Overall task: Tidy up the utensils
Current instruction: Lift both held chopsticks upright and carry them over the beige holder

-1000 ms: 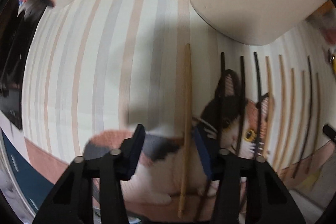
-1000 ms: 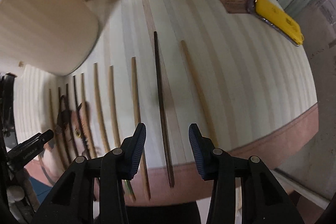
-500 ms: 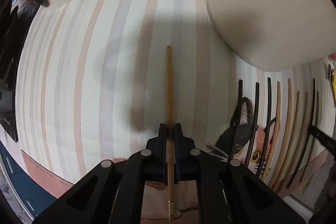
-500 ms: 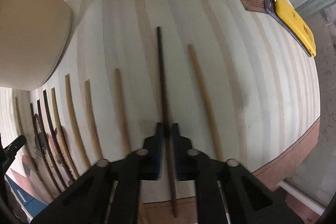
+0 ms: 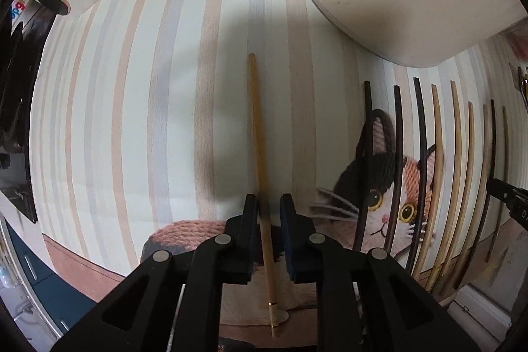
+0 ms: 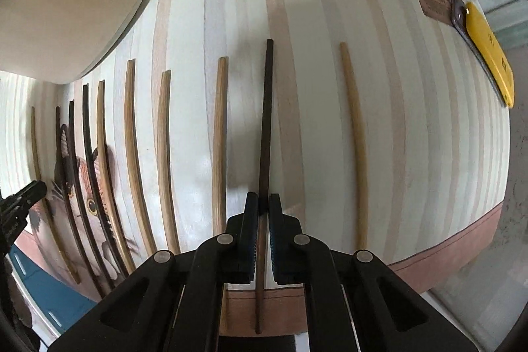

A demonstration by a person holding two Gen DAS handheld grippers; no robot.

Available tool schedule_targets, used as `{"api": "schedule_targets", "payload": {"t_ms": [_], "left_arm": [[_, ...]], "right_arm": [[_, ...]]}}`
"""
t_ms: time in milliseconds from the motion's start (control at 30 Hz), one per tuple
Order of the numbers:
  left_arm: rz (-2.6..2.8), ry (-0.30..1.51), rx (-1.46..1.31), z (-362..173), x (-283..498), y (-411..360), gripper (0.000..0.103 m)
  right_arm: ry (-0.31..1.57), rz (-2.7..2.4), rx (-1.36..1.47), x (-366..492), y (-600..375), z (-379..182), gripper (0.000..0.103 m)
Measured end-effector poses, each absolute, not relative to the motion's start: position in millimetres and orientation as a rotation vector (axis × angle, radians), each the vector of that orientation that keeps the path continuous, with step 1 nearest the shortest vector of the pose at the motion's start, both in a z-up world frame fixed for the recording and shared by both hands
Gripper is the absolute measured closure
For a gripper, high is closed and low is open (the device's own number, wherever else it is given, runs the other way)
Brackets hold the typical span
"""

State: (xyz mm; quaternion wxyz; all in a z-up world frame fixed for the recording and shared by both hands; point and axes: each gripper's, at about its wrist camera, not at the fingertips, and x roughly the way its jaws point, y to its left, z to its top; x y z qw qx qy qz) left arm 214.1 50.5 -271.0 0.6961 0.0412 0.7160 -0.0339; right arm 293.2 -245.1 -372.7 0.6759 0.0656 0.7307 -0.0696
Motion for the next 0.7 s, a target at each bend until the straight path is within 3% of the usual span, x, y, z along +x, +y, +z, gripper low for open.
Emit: {"api": "schedule_targets", "payload": {"t_ms": [300, 700], "left_arm": [[-0.044, 1.586, 0.057, -264.4, 204.9, 60.7, 0.096], [0.016, 1.551, 0.099, -288.0, 241.9, 7.1, 0.098]], "right_arm": [[1.670, -0.132, 0.113, 310.8, -233.5, -382.7, 0.096], [1.614, -0.141, 0.100, 297.5, -230.2, -366.6, 0.097]]}}
